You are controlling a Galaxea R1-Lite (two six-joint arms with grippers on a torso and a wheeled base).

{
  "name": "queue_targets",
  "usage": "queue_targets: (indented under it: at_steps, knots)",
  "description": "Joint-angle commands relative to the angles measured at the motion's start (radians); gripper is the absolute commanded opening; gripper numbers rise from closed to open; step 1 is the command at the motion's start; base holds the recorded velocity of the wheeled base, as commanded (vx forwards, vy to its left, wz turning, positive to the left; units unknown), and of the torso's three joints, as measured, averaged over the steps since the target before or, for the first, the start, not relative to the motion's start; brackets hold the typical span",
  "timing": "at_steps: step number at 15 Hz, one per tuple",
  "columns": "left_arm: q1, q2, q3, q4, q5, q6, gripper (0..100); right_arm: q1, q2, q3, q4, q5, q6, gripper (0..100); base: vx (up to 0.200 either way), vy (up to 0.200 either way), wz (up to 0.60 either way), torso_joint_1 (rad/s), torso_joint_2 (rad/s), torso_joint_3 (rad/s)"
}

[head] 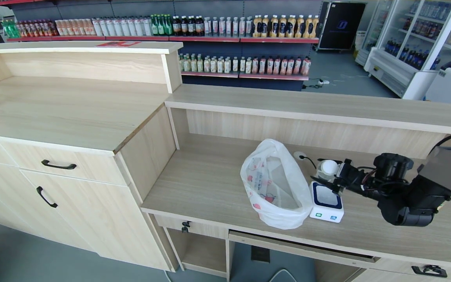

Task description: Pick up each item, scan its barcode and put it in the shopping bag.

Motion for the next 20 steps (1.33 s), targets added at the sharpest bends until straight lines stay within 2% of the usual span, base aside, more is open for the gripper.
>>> queue_targets:
  at_steps: [1, 7, 9, 10, 11, 13, 14, 15, 16, 20]
  knots:
    - [0.001, 0.002, 0.0, 0.0, 0.0, 0.0, 100, 0.004, 0.01, -0.012, -0.001, 0.0, 0.001, 0, 0.0, 0.0, 0.0, 0.0, 0.0, 0.0]
    - [0.001, 0.002, 0.0, 0.0, 0.0, 0.0, 100, 0.004, -0.013, -0.018, -0.001, 0.0, 0.021, 0, 0.0, 0.0, 0.0, 0.0, 0.0, 0.0]
    - [0.001, 0.002, 0.0, 0.0, 0.0, 0.0, 100, -0.005, -0.162, 0.0, 0.011, -0.012, 0.205, 0, 0.0, 0.0, 0.0, 0.0, 0.0, 0.0]
    - [0.001, 0.002, 0.0, 0.0, 0.0, 0.0, 100, -0.042, -0.317, 0.057, 0.017, -0.082, 0.412, 0, 0.0, 0.0, 0.0, 0.0, 0.0, 0.0]
    - [0.001, 0.002, 0.0, 0.0, 0.0, 0.0, 100, -0.079, -0.426, 0.118, 0.045, -0.185, 0.529, 0, 0.0, 0.0, 0.0, 0.0, 0.0, 0.0]
    - [0.001, 0.002, 0.0, 0.0, 0.0, 0.0, 100, -0.143, -0.57, 0.217, 0.151, -0.378, 0.578, 0, 0.0, 0.0, 0.0, 0.0, 0.0, 0.0]
    - [0.001, 0.002, 0.0, 0.0, 0.0, 0.0, 100, -0.191, -0.665, 0.324, 0.205, -0.501, 0.578, 0, 0.0, 0.0, 0.0, 0.0, 0.0, 0.0]
    - [0.001, 0.002, 0.0, 0.0, 0.0, 0.0, 100, -0.218, -0.715, 0.394, 0.211, -0.536, 0.572, 0, 0.0, 0.0, 0.0, 0.0, 0.0, 0.0]
    - [0.001, 0.002, 0.0, 0.0, 0.0, 0.0, 100, -0.242, -0.741, 0.411, 0.22, -0.54, 0.563, 0, 0.0, 0.0, 0.0, 0.0, 0.0, 0.0]
    - [0.001, 0.002, 0.0, 0.0, 0.0, 0.0, 100, -0.255, -0.745, 0.41, 0.211, -0.533, 0.553, 0, 0.0, 0.0, 0.0, 0.0, 0.0, 0.0]
